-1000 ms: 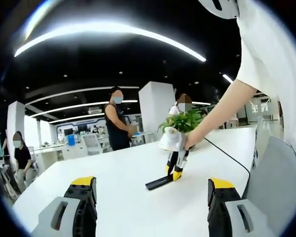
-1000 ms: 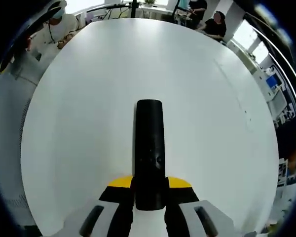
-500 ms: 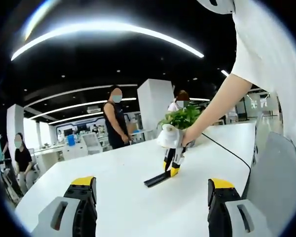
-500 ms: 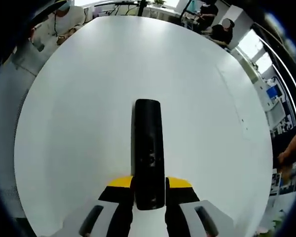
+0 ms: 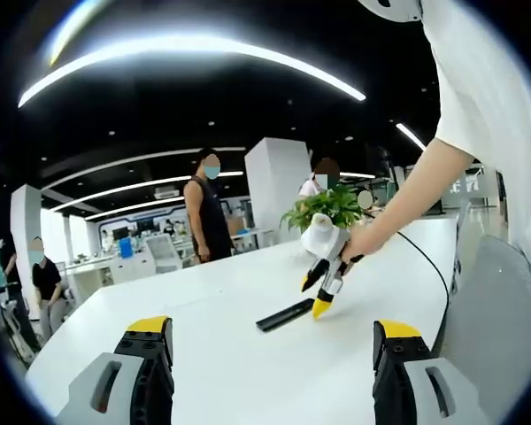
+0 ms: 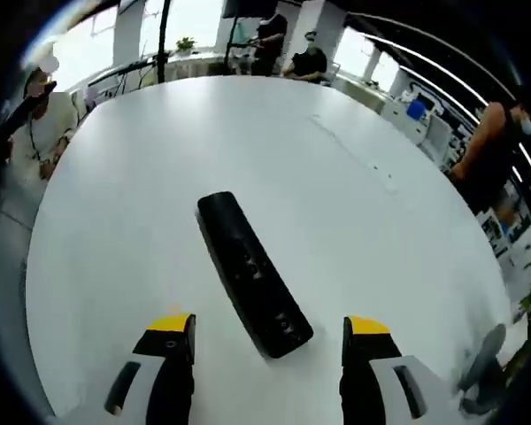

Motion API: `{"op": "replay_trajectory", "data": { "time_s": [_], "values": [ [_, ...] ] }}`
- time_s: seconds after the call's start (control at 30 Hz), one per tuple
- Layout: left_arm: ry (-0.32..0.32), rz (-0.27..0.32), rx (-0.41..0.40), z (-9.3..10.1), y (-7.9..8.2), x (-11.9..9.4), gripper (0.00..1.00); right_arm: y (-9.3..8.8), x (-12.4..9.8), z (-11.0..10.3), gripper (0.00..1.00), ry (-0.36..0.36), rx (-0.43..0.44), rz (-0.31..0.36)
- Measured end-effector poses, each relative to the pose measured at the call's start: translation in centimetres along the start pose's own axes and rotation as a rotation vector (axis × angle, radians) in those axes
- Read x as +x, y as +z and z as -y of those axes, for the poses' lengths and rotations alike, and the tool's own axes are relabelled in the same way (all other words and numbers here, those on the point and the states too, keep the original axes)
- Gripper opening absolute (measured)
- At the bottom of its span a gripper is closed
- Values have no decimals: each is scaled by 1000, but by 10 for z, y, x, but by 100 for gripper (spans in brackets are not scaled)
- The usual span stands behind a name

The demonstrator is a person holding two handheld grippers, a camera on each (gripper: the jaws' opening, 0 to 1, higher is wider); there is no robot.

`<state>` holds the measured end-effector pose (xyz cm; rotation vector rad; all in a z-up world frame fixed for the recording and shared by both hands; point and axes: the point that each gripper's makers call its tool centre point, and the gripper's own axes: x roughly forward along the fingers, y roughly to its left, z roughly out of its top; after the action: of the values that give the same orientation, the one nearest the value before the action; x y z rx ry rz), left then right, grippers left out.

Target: Press the specified remote control buttons in sequence, fully releasing each button before pressing the next.

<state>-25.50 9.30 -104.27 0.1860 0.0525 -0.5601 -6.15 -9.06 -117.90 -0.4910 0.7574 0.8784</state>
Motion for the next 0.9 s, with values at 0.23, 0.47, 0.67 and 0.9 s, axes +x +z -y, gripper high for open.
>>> {"op": "replay_trajectory", "data": {
  "time_s": [0.23,0.47,0.67,0.9],
  "values": [
    [3,-2,-7,-1,0,0,97,1,-29,-7,90,-9,371,262],
    [5,-3,-7,-1,-1,0,97,7,-67,-18,99,-86,345,399],
    [6,-2,-9,-1,-1,0,96,3,-104,-31,99,-140,391,478],
    [13,5,-22,-3,0,-1,97,-10,-135,-43,99,-184,388,482]
  ]
}}
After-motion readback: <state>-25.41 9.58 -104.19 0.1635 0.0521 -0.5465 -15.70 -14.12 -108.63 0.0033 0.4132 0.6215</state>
